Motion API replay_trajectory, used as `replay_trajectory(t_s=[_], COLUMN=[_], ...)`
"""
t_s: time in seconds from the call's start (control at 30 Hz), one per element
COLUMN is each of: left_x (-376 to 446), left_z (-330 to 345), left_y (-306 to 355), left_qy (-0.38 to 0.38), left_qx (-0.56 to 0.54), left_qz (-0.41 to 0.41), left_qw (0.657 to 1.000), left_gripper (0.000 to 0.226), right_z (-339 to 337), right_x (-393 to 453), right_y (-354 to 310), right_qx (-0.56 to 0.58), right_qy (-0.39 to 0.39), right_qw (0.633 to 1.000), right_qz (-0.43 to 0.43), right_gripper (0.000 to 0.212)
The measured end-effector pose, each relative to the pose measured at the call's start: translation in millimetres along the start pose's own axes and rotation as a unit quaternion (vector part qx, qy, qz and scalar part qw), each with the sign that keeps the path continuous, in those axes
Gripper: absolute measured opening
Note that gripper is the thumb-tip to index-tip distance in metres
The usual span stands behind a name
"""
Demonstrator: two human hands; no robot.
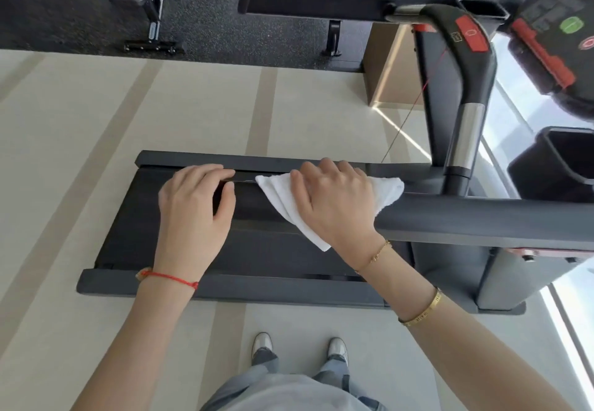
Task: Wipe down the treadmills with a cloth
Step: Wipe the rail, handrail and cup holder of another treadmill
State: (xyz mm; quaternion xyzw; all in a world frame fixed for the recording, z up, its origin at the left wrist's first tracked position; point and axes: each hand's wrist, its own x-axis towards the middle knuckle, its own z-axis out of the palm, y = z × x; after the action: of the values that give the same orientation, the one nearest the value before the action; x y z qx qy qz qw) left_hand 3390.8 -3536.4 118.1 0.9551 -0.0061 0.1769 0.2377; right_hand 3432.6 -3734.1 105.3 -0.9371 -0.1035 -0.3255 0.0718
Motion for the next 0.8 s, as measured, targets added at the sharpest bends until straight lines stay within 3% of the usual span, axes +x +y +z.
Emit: replay_trajectory(t_s=[0.3, 0.5, 0.67, 0.8], left_x=[-7, -7, -6, -6], left_z=[-31, -37, -35, -35], left_y=[-66, -75, -78, -80], left_qy=[-0.05, -0.086, -0.09, -0.091], left_qx=[-0.068, -0.113, -0.115, -0.117], left_qz=[-0.004, 0.002, 0.003, 0.023], left_qw=[0.996, 0.99, 0.989, 0.989], left_gripper=[0.021, 0.035, 0.036, 0.027], right_z=[26, 13, 12, 22], right_x=[28, 7, 22, 24], right_y=[-107, -75, -76, -111], right_qx=[0.025, -0.013, 0.011, 0.01], right_qy=[-0.035, 0.005, -0.059, -0.042], right_qw=[0.999, 0.993, 0.998, 0.999], right_qz=[-0.031, -0.116, 0.006, -0.023], right_gripper=[0.038, 0.031, 0.037, 0.033])
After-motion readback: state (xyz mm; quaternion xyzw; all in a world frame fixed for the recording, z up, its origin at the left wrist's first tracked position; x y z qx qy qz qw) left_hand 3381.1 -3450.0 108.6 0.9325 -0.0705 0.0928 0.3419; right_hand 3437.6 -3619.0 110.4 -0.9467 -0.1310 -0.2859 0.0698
